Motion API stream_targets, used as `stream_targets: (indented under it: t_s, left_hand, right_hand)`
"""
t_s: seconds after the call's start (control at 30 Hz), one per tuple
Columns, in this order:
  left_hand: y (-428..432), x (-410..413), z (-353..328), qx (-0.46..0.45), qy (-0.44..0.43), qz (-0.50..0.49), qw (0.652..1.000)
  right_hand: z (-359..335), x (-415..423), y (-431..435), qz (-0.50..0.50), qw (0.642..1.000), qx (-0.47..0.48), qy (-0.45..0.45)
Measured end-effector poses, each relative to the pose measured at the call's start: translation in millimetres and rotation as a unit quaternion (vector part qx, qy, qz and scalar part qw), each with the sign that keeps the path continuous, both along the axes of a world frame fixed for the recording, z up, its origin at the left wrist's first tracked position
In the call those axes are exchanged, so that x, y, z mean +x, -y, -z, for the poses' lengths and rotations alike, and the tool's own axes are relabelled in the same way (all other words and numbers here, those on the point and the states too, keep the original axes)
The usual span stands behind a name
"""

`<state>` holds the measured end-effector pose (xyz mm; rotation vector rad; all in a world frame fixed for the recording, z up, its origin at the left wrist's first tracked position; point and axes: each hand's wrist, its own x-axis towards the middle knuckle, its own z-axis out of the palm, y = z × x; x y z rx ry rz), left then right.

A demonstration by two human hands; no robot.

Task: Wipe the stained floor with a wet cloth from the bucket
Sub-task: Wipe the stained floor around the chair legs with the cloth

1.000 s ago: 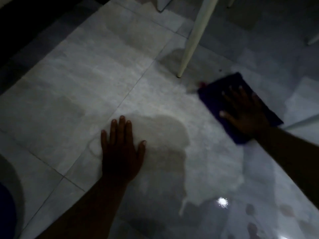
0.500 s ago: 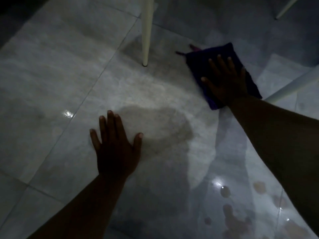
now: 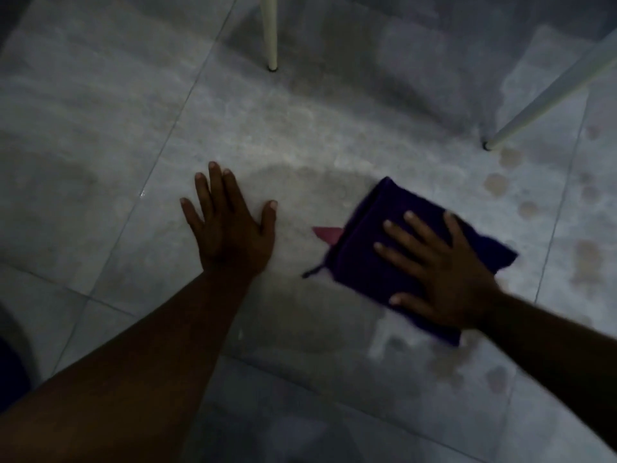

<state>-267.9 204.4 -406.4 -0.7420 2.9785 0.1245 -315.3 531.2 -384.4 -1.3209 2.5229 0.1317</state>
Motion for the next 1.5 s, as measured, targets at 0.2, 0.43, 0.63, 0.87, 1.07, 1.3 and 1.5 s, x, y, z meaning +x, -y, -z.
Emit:
stream_targets:
  t_s: [0.2,0.43,0.63,0.87,1.07,1.3,1.5]
  left_hand:
    - [2,-2,-1,0.024,0.014,-0.002,1.000]
    - [3,10,-4,0.061,-0.013,0.049,0.997]
    - [-50,61,-4,0.020,-0.040,0.322,0.946]
    - [-85,63,-10,0.010,0.006,0.299,0.954]
    - [-117,30,-13,0.045,-0.033,0.324,0.944]
    - [-146,-20,-10,0.049,-0.030,0.349,0.935]
    - [-161,-27,3,0.024,0.010,0.286,0.958]
  right_hand:
    - [5,-53,27,0.255,0.966,-0.012,-0.038]
    - [1,99,8,-0.053,0.998,-0.040,-0.001]
    - [-14,84,-160,0.103,0.994,0.033,-0.006]
    - [4,46,-67,0.274,0.959,-0.022,-0.071]
    - [-6,177,-105,0.048,0.996,-0.068,0.039]
    - [-3,86,-240,0.318,0.948,-0.003,-0.023]
    - [5,-31,-162,0.399,0.916,-0.025,-0.044]
